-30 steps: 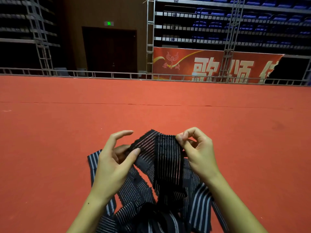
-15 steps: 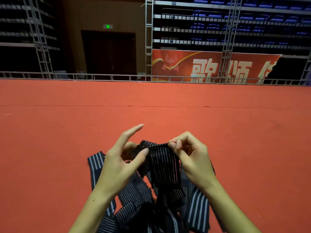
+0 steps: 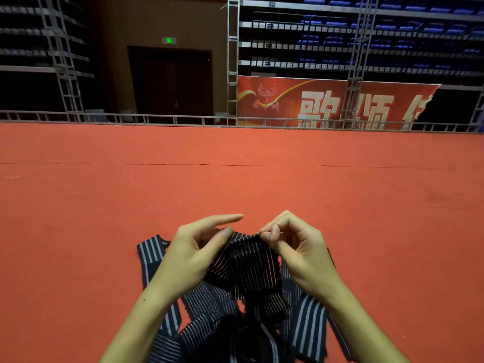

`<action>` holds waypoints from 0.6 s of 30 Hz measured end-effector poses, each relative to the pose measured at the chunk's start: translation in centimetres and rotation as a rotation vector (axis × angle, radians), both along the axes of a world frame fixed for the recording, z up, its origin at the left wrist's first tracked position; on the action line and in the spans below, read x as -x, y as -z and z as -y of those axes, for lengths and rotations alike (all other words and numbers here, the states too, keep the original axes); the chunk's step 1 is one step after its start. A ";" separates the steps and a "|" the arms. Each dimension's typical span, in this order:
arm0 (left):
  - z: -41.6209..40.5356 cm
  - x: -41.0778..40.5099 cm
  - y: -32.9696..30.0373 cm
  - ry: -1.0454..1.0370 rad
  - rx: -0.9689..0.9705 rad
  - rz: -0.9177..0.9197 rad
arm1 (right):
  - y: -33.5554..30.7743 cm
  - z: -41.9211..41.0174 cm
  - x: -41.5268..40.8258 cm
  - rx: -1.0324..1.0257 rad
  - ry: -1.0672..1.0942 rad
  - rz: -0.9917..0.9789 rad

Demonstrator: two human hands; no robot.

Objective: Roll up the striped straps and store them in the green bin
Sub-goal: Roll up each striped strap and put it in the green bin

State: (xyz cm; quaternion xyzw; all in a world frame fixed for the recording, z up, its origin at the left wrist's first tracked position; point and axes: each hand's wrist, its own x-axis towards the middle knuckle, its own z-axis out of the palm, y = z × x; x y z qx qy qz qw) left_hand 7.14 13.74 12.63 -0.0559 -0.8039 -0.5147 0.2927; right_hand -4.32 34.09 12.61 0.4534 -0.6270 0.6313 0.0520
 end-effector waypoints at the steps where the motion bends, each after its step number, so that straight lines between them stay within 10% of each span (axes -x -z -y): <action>1: 0.1 0.2 0.2 -0.025 -0.017 -0.003 | 0.0 -0.2 -0.1 -0.003 -0.003 -0.022; 10: 2.6 0.2 1.6 -0.267 -0.133 -0.060 | 0.1 -1.7 -0.3 0.049 -0.003 -0.138; 18: 0.8 -0.1 0.1 0.012 0.100 0.107 | -1.0 -0.8 -0.9 -0.251 -0.219 -0.117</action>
